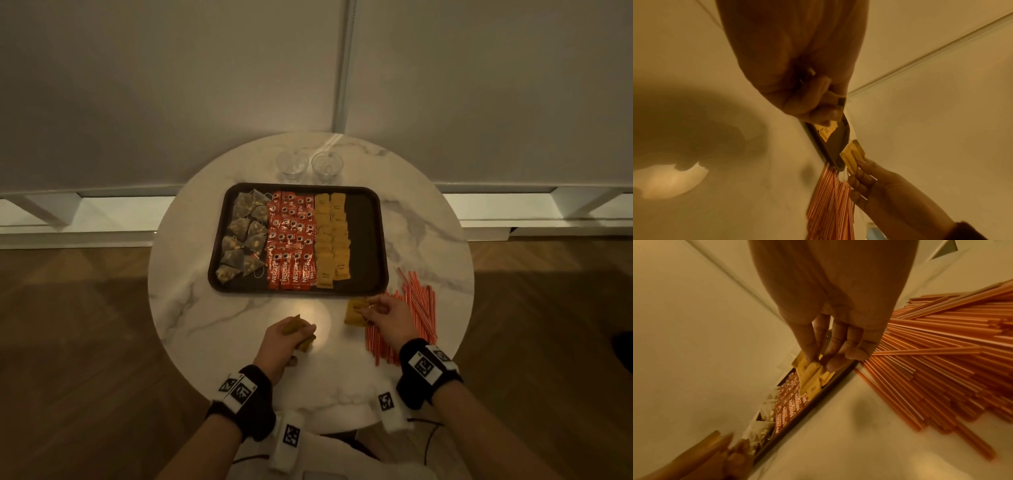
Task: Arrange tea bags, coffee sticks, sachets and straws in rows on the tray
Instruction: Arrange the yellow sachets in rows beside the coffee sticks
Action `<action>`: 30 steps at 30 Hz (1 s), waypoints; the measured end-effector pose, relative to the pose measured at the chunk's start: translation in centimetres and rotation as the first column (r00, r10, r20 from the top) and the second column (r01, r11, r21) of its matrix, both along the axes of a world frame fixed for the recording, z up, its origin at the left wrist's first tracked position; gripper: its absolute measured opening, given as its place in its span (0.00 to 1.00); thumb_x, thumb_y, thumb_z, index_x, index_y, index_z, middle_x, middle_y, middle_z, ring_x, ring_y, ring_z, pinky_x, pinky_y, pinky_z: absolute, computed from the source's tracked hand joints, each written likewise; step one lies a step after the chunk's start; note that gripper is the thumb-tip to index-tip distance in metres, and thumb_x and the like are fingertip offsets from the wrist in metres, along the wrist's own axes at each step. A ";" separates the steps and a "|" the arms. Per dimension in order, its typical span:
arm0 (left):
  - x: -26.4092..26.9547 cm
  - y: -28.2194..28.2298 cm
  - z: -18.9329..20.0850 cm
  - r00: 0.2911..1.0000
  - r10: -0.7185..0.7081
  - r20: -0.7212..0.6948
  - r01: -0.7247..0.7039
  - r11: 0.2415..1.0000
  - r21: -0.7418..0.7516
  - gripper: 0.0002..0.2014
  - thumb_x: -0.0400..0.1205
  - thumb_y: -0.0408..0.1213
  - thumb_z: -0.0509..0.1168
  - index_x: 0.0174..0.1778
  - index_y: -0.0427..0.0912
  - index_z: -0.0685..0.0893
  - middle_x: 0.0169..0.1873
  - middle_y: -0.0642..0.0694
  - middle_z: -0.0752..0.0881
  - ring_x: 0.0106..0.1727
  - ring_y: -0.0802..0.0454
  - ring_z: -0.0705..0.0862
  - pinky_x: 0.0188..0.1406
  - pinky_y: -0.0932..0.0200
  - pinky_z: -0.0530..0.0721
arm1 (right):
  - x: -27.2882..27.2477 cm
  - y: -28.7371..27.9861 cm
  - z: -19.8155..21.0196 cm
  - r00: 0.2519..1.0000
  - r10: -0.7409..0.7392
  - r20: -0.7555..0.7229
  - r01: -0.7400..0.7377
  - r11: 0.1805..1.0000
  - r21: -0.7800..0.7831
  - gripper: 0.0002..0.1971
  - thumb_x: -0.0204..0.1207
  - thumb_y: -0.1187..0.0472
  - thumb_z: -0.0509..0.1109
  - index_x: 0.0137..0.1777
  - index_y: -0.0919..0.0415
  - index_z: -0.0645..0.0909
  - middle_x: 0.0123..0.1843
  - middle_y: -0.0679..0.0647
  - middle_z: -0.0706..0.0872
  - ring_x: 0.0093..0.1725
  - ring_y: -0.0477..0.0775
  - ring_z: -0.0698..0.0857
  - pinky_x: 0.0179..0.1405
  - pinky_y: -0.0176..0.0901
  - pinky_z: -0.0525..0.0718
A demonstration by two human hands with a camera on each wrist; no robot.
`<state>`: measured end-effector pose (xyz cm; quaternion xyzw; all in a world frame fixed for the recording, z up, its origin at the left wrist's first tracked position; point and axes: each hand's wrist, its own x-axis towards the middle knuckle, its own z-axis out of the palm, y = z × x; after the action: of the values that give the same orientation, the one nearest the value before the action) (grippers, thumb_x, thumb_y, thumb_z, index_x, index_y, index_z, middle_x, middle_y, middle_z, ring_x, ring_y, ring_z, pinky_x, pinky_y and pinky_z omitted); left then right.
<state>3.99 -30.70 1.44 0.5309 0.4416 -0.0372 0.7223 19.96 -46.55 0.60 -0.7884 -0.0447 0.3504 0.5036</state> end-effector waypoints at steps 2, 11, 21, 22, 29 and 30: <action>0.2 0.5 -0.1 0.999 -0.024 -0.032 0.022 0.998 -0.052 0.04 0.80 0.38 0.71 0.47 0.42 0.85 0.38 0.45 0.86 0.35 0.55 0.82 0.22 0.64 0.74 | 1.3 0.6 -0.8 0.998 0.042 0.053 -0.039 0.998 -0.054 0.06 0.78 0.68 0.72 0.51 0.58 0.84 0.46 0.56 0.90 0.47 0.56 0.89 0.42 0.37 0.86; -1.3 3.2 -1.1 0.998 -0.067 -0.020 0.063 0.988 -0.138 0.12 0.84 0.26 0.61 0.61 0.38 0.82 0.49 0.37 0.87 0.40 0.50 0.86 0.28 0.58 0.86 | 5.8 5.8 -2.4 0.967 0.160 0.200 -0.107 0.962 -0.250 0.03 0.73 0.64 0.77 0.43 0.56 0.86 0.39 0.52 0.88 0.39 0.47 0.86 0.40 0.36 0.82; 0.3 5.4 -1.9 0.987 -0.151 -0.049 0.146 0.985 -0.093 0.08 0.81 0.34 0.70 0.48 0.32 0.84 0.39 0.38 0.92 0.35 0.46 0.89 0.28 0.57 0.85 | 7.5 8.1 -3.9 0.975 0.155 0.157 -0.100 0.945 -0.313 0.07 0.68 0.65 0.81 0.41 0.58 0.85 0.38 0.51 0.87 0.38 0.46 0.84 0.39 0.32 0.81; 0.8 5.6 -1.9 0.984 -0.168 -0.052 0.164 0.983 -0.079 0.07 0.81 0.36 0.70 0.45 0.34 0.84 0.36 0.40 0.91 0.34 0.46 0.89 0.28 0.57 0.84 | 7.5 8.2 -4.2 0.977 0.146 0.158 -0.090 0.945 -0.315 0.08 0.67 0.64 0.82 0.40 0.57 0.85 0.38 0.51 0.86 0.39 0.46 0.84 0.39 0.32 0.81; 6.9 6.0 -3.1 0.859 -0.486 -0.159 0.512 0.815 0.273 0.21 0.80 0.37 0.71 0.70 0.51 0.79 0.61 0.48 0.82 0.54 0.53 0.84 0.46 0.61 0.86 | 8.1 8.6 -5.8 0.976 0.137 0.171 -0.074 0.940 -0.333 0.11 0.66 0.62 0.83 0.43 0.60 0.84 0.34 0.51 0.82 0.32 0.44 0.79 0.32 0.31 0.77; 7.6 5.8 -3.3 0.807 -0.560 -0.186 0.590 0.748 0.305 0.27 0.80 0.37 0.71 0.76 0.53 0.74 0.66 0.47 0.80 0.58 0.52 0.83 0.51 0.60 0.86 | 8.2 8.7 -6.1 0.975 0.134 0.175 -0.069 0.939 -0.336 0.11 0.66 0.61 0.84 0.43 0.61 0.84 0.34 0.52 0.82 0.32 0.45 0.78 0.31 0.33 0.77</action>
<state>11.63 -24.87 -1.88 0.7581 0.2855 -0.2009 0.5508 28.18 -37.88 -5.51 -0.8882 -0.0758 0.2996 0.3399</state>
